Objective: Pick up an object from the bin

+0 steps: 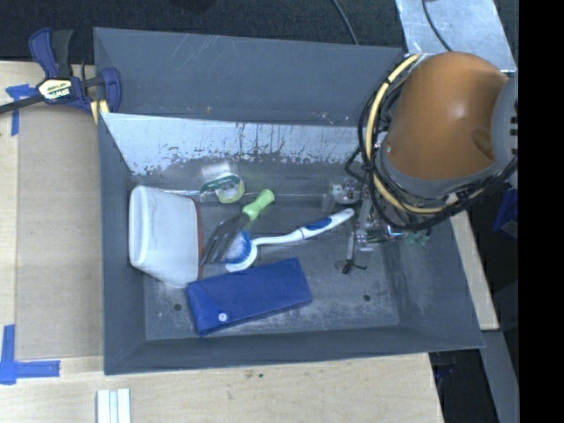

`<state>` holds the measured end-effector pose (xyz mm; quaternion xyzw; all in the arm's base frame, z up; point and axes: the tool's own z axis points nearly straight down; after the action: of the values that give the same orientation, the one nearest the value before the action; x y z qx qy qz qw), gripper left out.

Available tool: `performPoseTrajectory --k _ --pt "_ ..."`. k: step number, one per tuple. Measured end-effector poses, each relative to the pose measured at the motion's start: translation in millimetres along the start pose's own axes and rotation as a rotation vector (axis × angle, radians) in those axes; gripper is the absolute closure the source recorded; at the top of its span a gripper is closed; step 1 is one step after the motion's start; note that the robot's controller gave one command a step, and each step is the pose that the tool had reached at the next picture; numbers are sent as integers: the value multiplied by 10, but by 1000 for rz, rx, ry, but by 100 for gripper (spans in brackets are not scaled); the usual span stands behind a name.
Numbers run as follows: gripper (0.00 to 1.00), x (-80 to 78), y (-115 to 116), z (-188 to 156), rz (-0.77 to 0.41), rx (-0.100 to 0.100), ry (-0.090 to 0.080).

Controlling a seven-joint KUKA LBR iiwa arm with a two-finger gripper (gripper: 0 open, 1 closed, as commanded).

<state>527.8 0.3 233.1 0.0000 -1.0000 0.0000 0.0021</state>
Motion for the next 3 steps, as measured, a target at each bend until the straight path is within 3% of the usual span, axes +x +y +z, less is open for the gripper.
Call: performPoseTrajectory --k 1,2,3 --pt "0 -16 0 -38 0 0 -8" --pt "0 -713 404 1185 -223 1 -15" --pt "0 -882 782 796 -139 1 -15"
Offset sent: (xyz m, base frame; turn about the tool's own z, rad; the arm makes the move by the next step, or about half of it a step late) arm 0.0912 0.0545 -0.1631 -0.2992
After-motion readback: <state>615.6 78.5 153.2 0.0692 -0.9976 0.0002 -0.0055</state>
